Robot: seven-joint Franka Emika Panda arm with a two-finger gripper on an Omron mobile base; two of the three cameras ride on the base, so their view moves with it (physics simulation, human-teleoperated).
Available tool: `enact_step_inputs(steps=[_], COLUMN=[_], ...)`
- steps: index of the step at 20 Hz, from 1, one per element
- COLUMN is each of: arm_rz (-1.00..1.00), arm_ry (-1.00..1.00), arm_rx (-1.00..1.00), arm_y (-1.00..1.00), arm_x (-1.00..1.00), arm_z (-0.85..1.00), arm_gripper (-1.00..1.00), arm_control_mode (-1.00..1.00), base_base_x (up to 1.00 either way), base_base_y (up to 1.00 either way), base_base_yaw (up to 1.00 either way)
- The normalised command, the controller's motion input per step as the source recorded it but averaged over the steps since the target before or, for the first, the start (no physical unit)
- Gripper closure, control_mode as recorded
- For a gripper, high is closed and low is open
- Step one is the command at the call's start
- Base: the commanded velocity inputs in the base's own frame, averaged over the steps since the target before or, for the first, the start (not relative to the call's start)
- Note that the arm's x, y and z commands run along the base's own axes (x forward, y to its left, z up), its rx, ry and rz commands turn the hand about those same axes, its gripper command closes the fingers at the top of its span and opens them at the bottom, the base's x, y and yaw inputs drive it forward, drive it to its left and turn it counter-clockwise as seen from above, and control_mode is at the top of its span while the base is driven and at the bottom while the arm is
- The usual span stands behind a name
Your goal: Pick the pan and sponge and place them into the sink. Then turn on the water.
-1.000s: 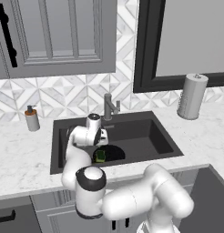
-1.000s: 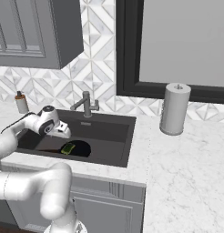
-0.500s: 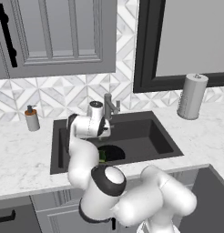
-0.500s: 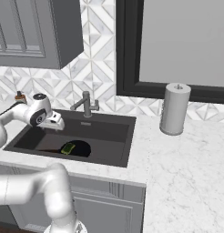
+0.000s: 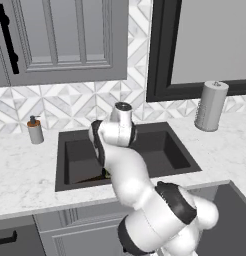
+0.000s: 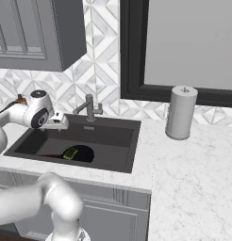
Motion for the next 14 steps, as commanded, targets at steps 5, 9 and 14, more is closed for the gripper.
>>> enact_step_inputs(steps=[5, 9, 14], arm_rz=[0.17, 0.11, 0.03], arm_ry=[-0.27, -0.26, -0.23], arm_rx=[-0.04, -0.01, 0.01], arm_y=[-0.96, -0.95, -0.82], arm_x=[-0.51, -0.40, -0.03], arm_z=[0.33, 0.38, 0.44], arm_gripper=[-1.00, -1.00, -1.00], arm_control_mode=[-1.00, -1.00, -1.00], base_base_x=[0.00, 0.00, 0.00], base_base_y=[0.00, 0.00, 0.00], base_base_yaw=[0.00, 0.00, 0.00])
